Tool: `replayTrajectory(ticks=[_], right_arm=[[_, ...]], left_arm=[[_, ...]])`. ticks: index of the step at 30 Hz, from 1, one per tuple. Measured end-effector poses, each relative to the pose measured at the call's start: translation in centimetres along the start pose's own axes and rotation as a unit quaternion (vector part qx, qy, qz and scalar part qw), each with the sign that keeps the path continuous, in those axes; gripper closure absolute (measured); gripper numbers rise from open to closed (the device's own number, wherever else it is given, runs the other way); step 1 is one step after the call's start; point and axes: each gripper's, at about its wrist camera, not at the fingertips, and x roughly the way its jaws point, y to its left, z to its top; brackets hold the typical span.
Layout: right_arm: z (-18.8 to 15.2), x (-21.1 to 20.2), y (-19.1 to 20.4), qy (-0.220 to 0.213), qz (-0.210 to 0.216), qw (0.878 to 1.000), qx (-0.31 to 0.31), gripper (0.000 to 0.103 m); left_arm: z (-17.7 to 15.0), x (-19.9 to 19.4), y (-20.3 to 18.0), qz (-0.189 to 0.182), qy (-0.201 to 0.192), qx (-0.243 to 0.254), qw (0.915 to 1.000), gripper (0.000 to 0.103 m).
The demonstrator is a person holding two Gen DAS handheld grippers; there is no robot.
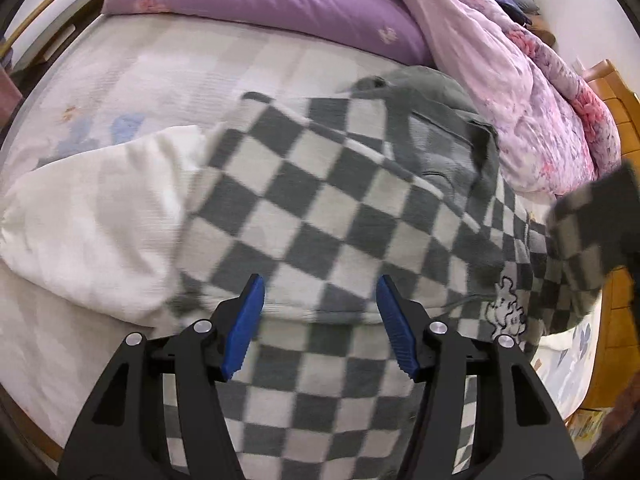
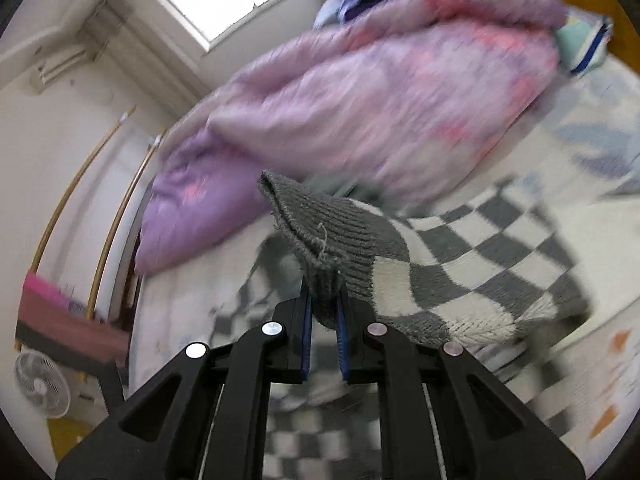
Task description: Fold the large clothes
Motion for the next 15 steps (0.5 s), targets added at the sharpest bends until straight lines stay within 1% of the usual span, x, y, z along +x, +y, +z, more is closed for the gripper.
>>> replayTrajectory(ticks=[3, 4, 6, 8, 9, 11, 12, 13, 14, 15], right_arm=[[-3.4, 5.0, 4.0, 0.051, 0.017, 0.999, 0.006, 0.093], [-4.2, 6.1, 4.8, 0.059, 0.017, 0.998, 0.004, 0.093], [-6.4, 9.7, 6.9, 0.096, 0.005, 0.995, -0.002, 0.093], [-7.7, 12.1, 7.5, 0.121, -0.006, 0.993, -0.007, 0.092], [-8.4, 13.1, 8.1, 0.133, -0.016, 0.991, -0.021, 0.092], [-9.4, 14.6, 8.3, 0.139, -0.028, 0.989, -0.030, 0.089], [-9.8, 15.8, 8.1, 0.156, -0.042, 0.986, -0.031, 0.087], [-10.5, 16.1, 7.5, 0.169, -0.048, 0.984, -0.028, 0.081], [-11.0, 17.2, 7.1, 0.195, -0.051, 0.979, -0.020, 0.077], [-11.3, 17.5, 6.9, 0.205, -0.045, 0.978, -0.017, 0.071]], left_arm=[[-0.2, -0.4, 2.6, 0.000, 0.000, -0.005, 1.0000, 0.044], [-0.3, -0.5, 3.3, 0.001, -0.001, -0.007, 1.0000, 0.044], [-0.5, -0.6, 5.1, 0.001, 0.001, -0.013, 0.9999, 0.044], [-0.7, -0.6, 6.5, 0.002, 0.003, -0.019, 0.9998, 0.044], [-0.7, -0.6, 7.1, 0.001, 0.004, -0.021, 0.9998, 0.044], [-0.9, -0.4, 8.3, 0.001, 0.007, -0.028, 0.9996, 0.044], [-1.0, -0.3, 8.7, 0.000, 0.009, -0.030, 0.9995, 0.044], [-1.1, -0.2, 9.2, -0.002, 0.011, -0.033, 0.9994, 0.044], [-1.1, 0.0, 9.4, -0.002, 0.013, -0.037, 0.9992, 0.044], [-1.2, 0.2, 9.5, -0.002, 0.015, -0.040, 0.9991, 0.044]])
